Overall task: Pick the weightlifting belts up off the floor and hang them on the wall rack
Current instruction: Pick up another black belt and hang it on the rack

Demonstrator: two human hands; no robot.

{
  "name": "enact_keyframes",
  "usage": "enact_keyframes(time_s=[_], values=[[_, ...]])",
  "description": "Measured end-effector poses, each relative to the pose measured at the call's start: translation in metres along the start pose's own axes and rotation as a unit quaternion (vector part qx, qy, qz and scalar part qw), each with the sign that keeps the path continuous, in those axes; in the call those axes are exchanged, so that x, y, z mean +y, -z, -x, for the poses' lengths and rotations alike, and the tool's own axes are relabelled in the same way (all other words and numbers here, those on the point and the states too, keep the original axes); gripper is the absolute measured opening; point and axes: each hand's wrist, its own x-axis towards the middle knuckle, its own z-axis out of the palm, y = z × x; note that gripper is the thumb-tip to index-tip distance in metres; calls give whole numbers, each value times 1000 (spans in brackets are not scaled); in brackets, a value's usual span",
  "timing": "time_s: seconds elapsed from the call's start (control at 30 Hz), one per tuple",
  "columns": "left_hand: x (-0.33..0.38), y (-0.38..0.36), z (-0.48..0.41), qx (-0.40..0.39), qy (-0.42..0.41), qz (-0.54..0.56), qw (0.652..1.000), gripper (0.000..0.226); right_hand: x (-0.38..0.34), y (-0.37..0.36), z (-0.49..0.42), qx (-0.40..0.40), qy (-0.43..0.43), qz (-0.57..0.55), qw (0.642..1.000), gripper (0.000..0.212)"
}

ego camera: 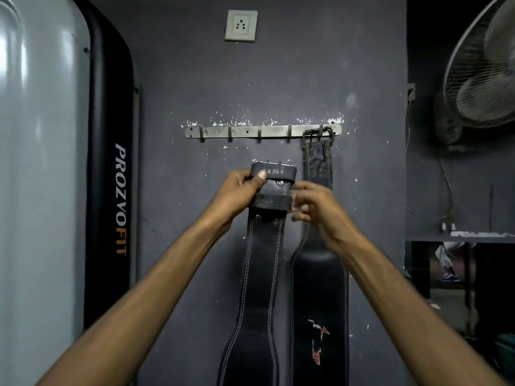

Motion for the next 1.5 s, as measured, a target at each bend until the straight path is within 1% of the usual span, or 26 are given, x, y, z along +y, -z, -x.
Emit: enact_keyframes(time_s=[0.03, 0.07, 0.13, 0.2, 0.3, 0.37, 0.4, 0.43, 0.5, 0.53, 0.6, 0.7, 0.77, 0.83, 0.97, 1.0, 1.07, 1.1, 1.17, 1.23, 1.3, 1.37, 1.43, 1.5], values=[[-5, -3, -4, -1, -4, -11, 1000, 21, -2, 3, -10, 4, 8, -10, 1000, 8], [-9, -6, -7, 3, -7, -20, 1000, 22, -3, 6, -19, 7, 15, -3, 1000, 9], [-15, -12, -17, 20, -14, -32, 999, 21, -2, 9, -39, 17, 35, 50, 998, 16], [-19, -16, -31, 30, -13, -44, 999, 17, 3, 10, -57, 41, 62, 77, 994, 21], [-28, -24, -59, 48, -11, -111, 993, 17, 15, 13, -84, 90, 103, 98, 986, 20], [-30, -33, -75, 92, -23, -174, 980, 14, 22, 15, -100, 130, 146, 154, 969, 19], [-30, -38, -82, 119, -36, -201, 972, 18, 24, 17, -107, 147, 169, 174, 959, 18], [-29, -43, -89, 142, -52, -218, 964, 27, 24, 19, -114, 165, 191, 189, 949, 18], [-24, -53, -103, 174, -81, -249, 949, 41, 22, 24, -130, 201, 225, 200, 932, 21], [-22, -57, -112, 179, -92, -266, 943, 41, 19, 27, -138, 216, 232, 206, 926, 22], [-17, -64, -126, 180, -112, -284, 935, 33, 11, 33, -151, 239, 236, 242, 910, 24], [-15, -68, -149, 186, -117, -294, 930, 25, 1, 39, -168, 245, 245, 272, 898, 24], [-15, -69, -165, 188, -101, -323, 922, 27, -4, 43, -179, 239, 253, 287, 893, 29], [-14, -70, -178, 185, -84, -351, 914, 28, -6, 46, -188, 223, 247, 331, 883, 27], [-22, -71, -187, 180, -60, -385, 903, 28, -5, 50, -186, 208, 237, 429, 847, 29], [-28, -71, -185, 168, -53, -397, 901, 29, 0, 51, -183, 207, 240, 451, 834, 33], [-41, -70, -179, 146, -50, -414, 897, 31, 15, 51, -178, 207, 251, 484, 812, 47], [-46, -69, -176, 142, -57, -415, 897, 33, 22, 52, -174, 206, 257, 483, 811, 53], [-49, -69, -169, 139, -73, -406, 900, 33, 30, 53, -170, 205, 255, 466, 822, 55], [-49, -68, -162, 128, -80, -404, 902, 33, 32, 53, -164, 203, 243, 455, 832, 51], [-51, -65, -151, 112, -80, -417, 899, 33, 35, 53, -157, 200, 242, 449, 837, 40], [-55, -61, -136, 102, -80, -424, 896, 33, 40, 54, -147, 195, 221, 441, 848, 29], [-60, -58, -121, 100, -69, -422, 898, 37, 45, 56, -135, 194, 198, 427, 860, 28], [-65, -52, -103, 96, -52, -416, 903, 43, 49, 55, -117, 200, 185, 421, 865, 34]])
